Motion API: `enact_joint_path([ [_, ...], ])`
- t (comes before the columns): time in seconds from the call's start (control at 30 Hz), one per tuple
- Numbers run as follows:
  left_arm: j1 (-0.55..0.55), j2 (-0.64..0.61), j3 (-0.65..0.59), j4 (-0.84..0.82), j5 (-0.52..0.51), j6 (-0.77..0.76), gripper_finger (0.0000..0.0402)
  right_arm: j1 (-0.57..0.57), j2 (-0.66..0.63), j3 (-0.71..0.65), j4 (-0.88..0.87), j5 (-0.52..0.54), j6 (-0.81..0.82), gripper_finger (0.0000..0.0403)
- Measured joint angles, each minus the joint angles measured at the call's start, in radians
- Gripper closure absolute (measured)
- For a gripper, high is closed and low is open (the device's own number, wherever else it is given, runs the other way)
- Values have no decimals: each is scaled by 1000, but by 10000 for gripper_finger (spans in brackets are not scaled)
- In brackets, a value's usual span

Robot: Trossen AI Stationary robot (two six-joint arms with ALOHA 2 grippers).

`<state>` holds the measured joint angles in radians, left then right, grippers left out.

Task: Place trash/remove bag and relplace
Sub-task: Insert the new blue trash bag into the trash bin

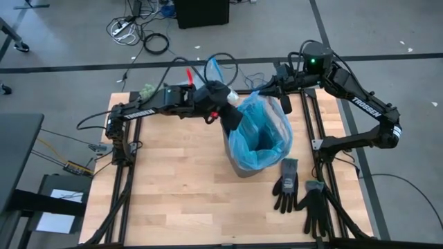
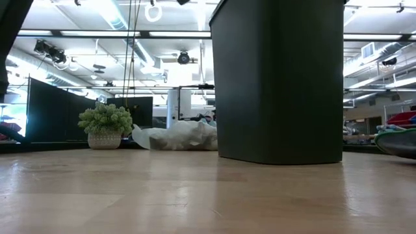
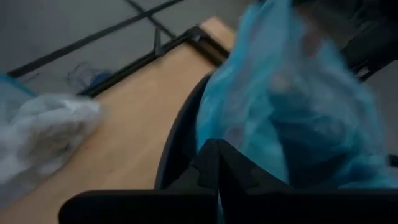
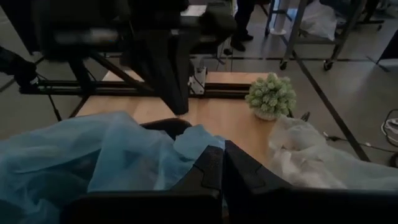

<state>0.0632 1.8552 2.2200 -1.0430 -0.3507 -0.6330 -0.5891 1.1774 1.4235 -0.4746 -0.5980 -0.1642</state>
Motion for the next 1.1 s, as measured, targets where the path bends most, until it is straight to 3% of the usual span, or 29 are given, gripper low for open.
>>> enact_joint_path([
  [0.2, -7, 0, 24, 83, -3, 78, 355, 0, 0, 0, 54, 0, 48, 403],
  [0.5, -6, 20, 14, 114, 11, 105, 199, 0, 0, 0, 86, 0, 87, 403],
  [0.67, -4, 34, 15, 97, 15, 106, 147, 0, 0, 0, 120, -28, 122, 403],
  [0.83, 2, 51, 14, 59, -10, 89, 148, 0, -2, 0, 142, -54, 145, 403],
  [1.1, 2, 41, 14, 43, -38, 71, 225, -2, -8, 0, 94, -58, 141, 403],
])
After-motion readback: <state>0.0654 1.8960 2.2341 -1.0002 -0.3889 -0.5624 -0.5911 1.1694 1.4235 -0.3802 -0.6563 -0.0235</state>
